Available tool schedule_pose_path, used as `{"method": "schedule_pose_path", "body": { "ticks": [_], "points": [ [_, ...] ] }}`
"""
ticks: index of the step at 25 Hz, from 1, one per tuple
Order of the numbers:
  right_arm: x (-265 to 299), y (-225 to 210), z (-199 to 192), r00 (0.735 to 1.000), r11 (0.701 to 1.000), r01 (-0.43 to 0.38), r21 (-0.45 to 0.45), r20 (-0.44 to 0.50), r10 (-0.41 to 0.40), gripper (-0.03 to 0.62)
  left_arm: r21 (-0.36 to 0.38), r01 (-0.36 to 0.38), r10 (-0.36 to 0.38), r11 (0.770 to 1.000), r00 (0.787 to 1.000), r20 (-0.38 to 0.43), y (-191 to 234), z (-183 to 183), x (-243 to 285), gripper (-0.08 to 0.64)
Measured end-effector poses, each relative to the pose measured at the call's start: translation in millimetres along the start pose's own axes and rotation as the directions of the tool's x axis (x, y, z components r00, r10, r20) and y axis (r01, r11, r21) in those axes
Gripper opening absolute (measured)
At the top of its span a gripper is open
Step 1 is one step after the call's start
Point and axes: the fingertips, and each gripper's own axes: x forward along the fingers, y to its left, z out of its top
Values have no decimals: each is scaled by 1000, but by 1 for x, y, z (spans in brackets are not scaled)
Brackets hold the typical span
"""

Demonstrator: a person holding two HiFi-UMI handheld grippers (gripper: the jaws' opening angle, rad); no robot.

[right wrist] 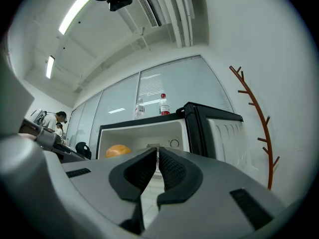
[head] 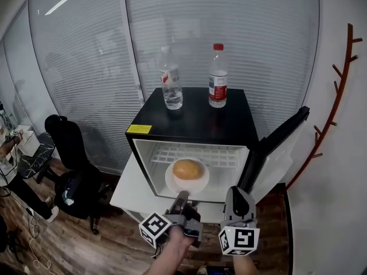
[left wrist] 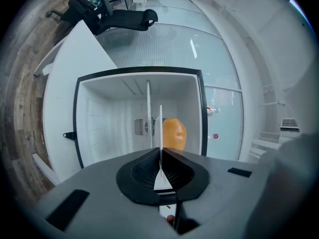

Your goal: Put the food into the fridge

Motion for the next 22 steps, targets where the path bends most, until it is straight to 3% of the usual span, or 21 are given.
{"method": "schedule_pose_path", "body": {
  "ticks": [10,22],
  "points": [
    [47,0,-12,1000,1000,17,-24,-12,-18,34,-18,-30,30,999,999,-20,20,21,51,34],
    [82,-2,-15,998,997,57,-60,-13,-58,35,-27,-16,14,1000,998,-64,21,33,101,34]
  ]
}}
